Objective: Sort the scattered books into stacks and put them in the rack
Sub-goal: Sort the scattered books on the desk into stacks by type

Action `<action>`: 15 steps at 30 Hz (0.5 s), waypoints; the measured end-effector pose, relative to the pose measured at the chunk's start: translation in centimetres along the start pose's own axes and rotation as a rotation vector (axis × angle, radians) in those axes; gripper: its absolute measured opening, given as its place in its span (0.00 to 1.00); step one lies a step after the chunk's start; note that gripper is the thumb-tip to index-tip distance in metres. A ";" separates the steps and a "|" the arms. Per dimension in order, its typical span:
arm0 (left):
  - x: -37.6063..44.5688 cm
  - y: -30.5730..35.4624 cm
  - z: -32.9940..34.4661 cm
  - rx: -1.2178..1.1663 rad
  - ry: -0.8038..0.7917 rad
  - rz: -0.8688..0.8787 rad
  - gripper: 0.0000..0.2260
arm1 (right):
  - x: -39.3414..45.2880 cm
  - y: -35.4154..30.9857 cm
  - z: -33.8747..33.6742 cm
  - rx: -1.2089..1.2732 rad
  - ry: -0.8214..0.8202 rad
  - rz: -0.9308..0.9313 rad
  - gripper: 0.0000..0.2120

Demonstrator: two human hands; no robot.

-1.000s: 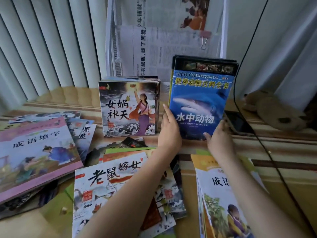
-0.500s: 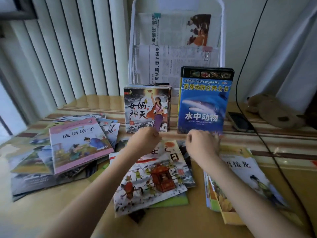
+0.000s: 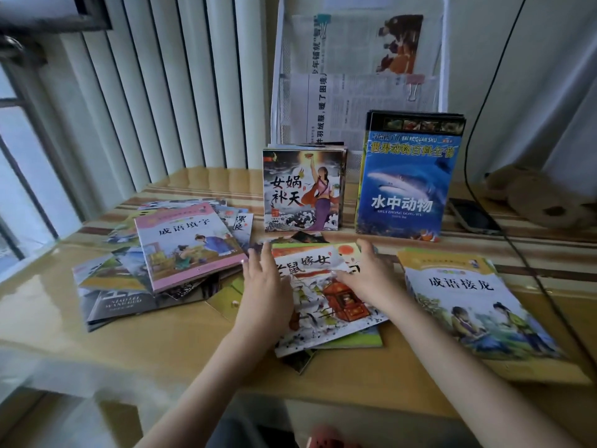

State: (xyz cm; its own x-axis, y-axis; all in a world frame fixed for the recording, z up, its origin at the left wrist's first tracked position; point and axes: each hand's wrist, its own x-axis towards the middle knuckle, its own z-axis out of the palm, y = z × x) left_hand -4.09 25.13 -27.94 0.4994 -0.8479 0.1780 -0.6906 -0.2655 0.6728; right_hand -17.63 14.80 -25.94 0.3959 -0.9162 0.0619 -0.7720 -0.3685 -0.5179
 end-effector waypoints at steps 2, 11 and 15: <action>0.9 0.5 0.5 -0.070 -0.020 0.048 0.28 | 0.1 0.5 -0.1 0.121 0.039 0.047 0.29; 5.5 -0.1 -0.8 -0.951 -0.104 -0.167 0.24 | 2.0 2.7 -0.1 0.776 0.134 0.369 0.28; 5.1 -0.1 -0.7 -1.024 -0.032 -0.245 0.22 | 2.1 2.7 0.0 0.893 0.225 0.375 0.25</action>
State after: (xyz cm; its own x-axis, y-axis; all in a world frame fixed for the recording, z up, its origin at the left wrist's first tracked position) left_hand -1.11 21.18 -26.59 0.5415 -0.8390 -0.0539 0.2064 0.0705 0.9759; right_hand -18.88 11.89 -27.18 0.0274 -0.9918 -0.1250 -0.1333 0.1203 -0.9837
